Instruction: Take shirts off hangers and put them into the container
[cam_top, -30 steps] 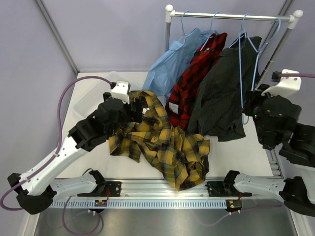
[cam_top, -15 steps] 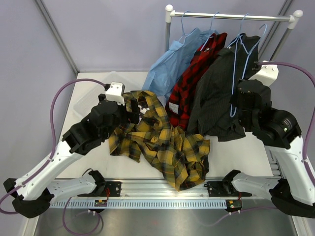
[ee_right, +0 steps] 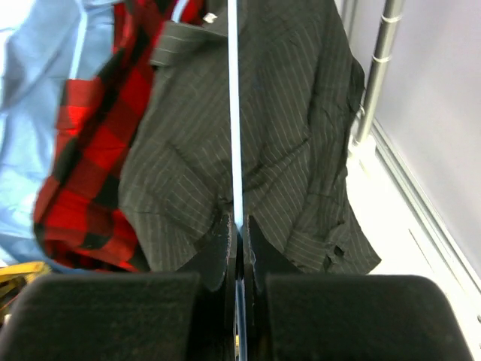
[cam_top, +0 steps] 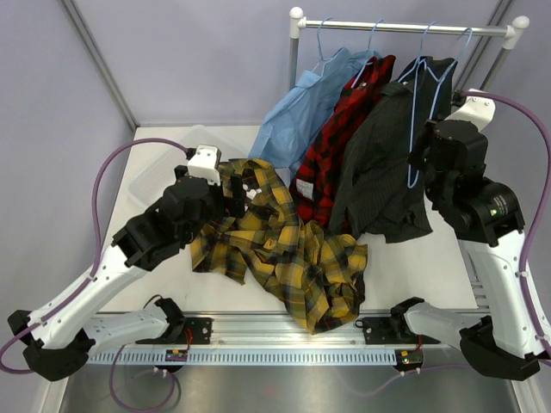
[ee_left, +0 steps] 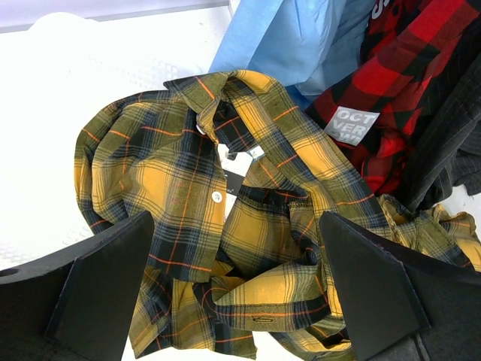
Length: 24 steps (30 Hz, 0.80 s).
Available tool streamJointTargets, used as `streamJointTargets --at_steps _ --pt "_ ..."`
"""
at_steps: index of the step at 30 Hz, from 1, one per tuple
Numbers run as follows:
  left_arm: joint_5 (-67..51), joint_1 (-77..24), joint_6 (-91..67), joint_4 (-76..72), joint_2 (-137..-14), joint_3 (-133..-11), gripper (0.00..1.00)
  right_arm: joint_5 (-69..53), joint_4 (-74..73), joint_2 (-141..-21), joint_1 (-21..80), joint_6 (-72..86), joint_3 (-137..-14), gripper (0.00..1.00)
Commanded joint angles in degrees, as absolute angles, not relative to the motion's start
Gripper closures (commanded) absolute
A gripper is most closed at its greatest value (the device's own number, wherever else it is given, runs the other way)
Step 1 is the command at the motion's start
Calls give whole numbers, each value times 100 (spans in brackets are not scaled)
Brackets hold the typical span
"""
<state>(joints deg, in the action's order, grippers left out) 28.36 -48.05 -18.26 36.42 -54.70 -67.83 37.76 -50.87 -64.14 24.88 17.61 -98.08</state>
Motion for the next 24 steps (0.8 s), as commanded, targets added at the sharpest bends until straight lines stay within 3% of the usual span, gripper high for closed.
streamJointTargets --at_steps 1,24 --pt "2795 -4781 -1828 3428 -5528 -6855 1 3655 -5007 -6345 2435 1476 -10333 100" --pt "2690 -4781 -1731 3410 -5836 -7014 1 3595 -6741 -5836 2435 1574 -11646 100"
